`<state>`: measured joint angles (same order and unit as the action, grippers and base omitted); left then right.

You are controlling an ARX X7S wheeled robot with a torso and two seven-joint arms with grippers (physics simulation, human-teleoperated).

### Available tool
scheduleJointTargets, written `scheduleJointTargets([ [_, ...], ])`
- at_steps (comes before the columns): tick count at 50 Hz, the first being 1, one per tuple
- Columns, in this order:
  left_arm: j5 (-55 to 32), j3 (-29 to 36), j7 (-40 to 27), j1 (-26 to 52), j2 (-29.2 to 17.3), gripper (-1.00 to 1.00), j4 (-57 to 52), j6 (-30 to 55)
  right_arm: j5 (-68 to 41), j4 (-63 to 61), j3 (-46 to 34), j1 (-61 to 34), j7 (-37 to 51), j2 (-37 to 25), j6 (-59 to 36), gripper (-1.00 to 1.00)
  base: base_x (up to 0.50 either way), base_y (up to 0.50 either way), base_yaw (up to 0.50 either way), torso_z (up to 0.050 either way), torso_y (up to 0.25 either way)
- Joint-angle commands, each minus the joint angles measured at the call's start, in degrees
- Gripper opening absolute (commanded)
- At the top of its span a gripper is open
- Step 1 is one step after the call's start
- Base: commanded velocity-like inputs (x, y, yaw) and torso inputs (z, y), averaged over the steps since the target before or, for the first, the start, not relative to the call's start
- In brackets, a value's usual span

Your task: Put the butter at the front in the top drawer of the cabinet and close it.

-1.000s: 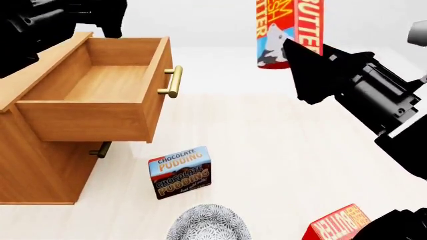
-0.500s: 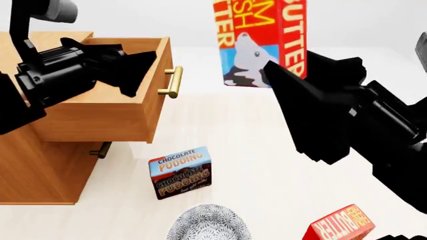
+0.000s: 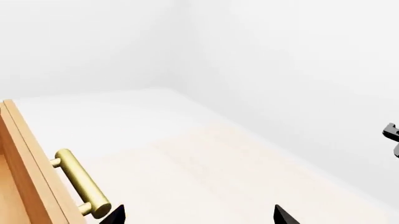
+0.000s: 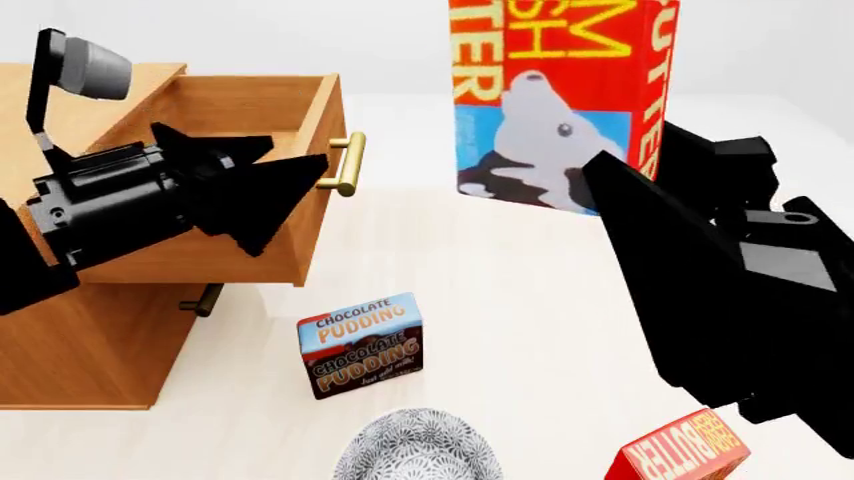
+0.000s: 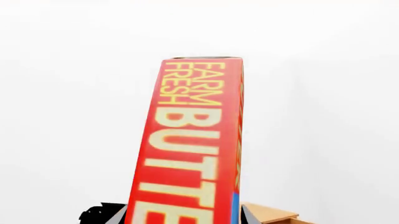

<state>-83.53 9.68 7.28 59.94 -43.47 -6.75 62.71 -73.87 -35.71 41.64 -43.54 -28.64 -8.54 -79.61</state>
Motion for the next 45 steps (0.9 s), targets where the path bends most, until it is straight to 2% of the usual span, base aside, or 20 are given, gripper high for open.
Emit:
scheduleJointTargets([
  [1, -4.14, -1.51, 2.15, -2.83, -1.49, 1.0, -1.96, 0.59, -5.02, -0.13, 2.25, 0.7, 0.66, 0.51, 1.18, -1.0, 0.0, 0.0, 0.0, 0.0, 0.0],
  [18, -15.43, -3.73, 1.95, -4.49, -3.45, 1.0, -6.81, 2.81, -3.54, 0.08, 0.07, 1.96, -0.09, 0.38, 4.06, -1.0, 0.0, 0.0, 0.0, 0.001, 0.001],
  [45, -26.37, -3.37, -0.46, -0.2, -2.92, 1.0, -9.38, 2.55, -8.54, 0.13, -0.09, 4.13, 1.35, -0.85, 5.91, -1.0, 0.0, 0.0, 0.0, 0.0, 0.001],
])
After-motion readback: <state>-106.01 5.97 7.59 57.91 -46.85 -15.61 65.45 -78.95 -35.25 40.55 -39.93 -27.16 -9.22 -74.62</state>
